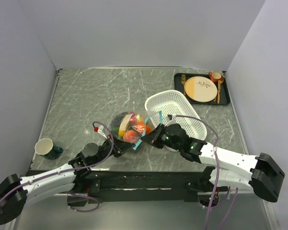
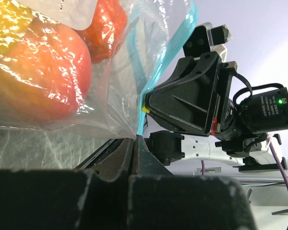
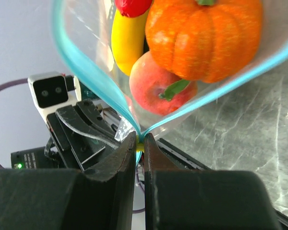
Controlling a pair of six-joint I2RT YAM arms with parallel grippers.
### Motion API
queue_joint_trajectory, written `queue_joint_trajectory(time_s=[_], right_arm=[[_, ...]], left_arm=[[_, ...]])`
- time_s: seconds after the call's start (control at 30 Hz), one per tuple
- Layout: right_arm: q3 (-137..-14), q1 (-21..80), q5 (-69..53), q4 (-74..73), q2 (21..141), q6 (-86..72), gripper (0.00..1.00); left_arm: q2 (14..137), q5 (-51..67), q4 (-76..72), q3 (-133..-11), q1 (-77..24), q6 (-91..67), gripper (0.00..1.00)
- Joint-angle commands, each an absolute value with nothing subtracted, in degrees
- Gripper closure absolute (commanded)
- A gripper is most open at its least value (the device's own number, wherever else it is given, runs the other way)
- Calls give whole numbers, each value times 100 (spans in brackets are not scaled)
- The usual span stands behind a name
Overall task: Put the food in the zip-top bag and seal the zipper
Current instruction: Zip the zipper food storage bag at the center of the board.
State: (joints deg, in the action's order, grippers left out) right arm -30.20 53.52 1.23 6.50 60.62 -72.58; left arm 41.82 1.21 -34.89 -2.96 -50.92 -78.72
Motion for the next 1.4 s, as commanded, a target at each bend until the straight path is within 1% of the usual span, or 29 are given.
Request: queue_joint_trajectory(time_s=[0.0, 0.23, 0.43, 0.7, 0.97, 1.33, 1.37], right_arm=[[-3278, 5001, 923, 475, 5810, -7005, 100], [-3313, 4694, 888, 404, 5695, -6821, 100], [-3445, 4360, 800, 185, 5695, -6566, 100], [-3594, 3815, 572, 70, 5774, -6144, 100], [-3937, 3516, 510, -105, 6002, -5661, 100], [-4219, 2761, 115, -132, 6424, -5265, 100], [-4245, 2725, 79, -123, 6477, -5247, 100]], left_arm=[[3745, 422, -3121, 140, -5106, -7778, 99], [3051, 290, -2453, 167, -5106, -7831, 99], [2716, 150, -1952, 71, -5106, -7796, 99], [2610, 79, -1626, 35, -5106, -7743, 99], [2567, 18, -1003, -474, -5098, -7488, 99], [2355, 18, -554, -501, -5098, -7541, 99], [2347, -130, -475, -501, -5089, -7524, 99]])
